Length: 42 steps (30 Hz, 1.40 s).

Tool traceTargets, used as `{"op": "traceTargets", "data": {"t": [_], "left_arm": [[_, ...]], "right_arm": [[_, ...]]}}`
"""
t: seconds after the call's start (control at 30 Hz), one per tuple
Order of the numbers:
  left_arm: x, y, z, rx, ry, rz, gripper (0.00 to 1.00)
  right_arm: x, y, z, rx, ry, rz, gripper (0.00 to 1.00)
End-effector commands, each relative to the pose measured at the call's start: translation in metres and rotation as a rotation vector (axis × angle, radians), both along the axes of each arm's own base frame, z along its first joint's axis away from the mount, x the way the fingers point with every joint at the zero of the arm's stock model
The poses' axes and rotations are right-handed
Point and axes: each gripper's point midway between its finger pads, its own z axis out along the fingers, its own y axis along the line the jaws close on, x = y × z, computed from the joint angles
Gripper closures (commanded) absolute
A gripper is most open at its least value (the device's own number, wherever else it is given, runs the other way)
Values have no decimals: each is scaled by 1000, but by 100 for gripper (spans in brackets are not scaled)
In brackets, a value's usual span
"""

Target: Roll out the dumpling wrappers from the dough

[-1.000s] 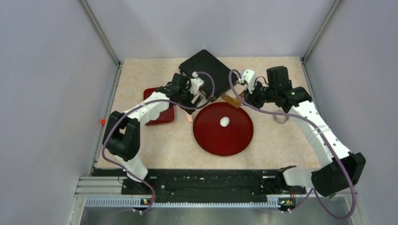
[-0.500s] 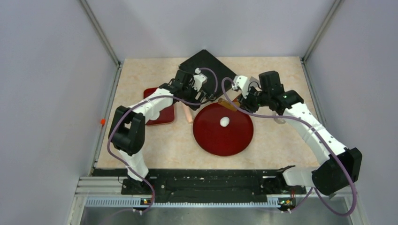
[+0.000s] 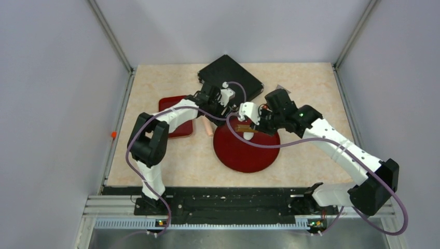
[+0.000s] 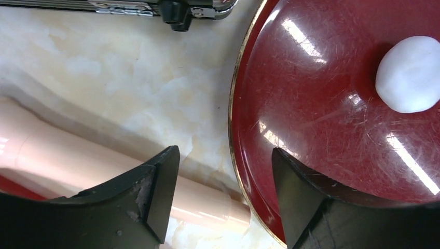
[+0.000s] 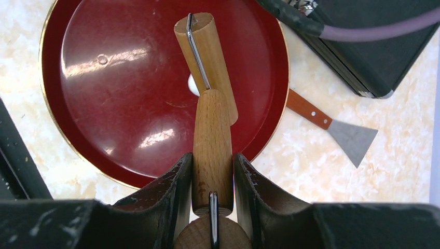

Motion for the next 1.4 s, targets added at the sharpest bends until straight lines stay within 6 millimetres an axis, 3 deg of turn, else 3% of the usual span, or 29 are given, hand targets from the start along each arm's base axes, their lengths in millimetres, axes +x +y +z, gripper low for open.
{"op": "traceTargets", "data": {"t": [0.0,0.13,0.23,0.37,0.53,0.73,1.17,1.37], "left_arm": [[5,-11,-9,-33,14,-7,31],[3,-14,-23,-34,53,-10,39],[2,-16,-31,-33,76,-9,51],[-3,-17,-41,-30,108,-14,76],[-8,-12,-51,-5,126,-12,100],[-6,-10,-52,-11,100,12,100],[5,0,-47,-13,5,112,100],[5,3,-43,-27,-24,123,100]], "right_arm": [[4,9,20,-5,-66,28,100],[7,13,13,-43,-60,35,100],[8,14,4,-120,-77,45,100],[10,9,-6,-248,-127,74,100],[16,6,2,-301,-184,72,100],[25,11,12,-285,-251,73,100],[26,25,-23,-377,-183,96,100],[20,20,-40,-429,-123,107,100]]}}
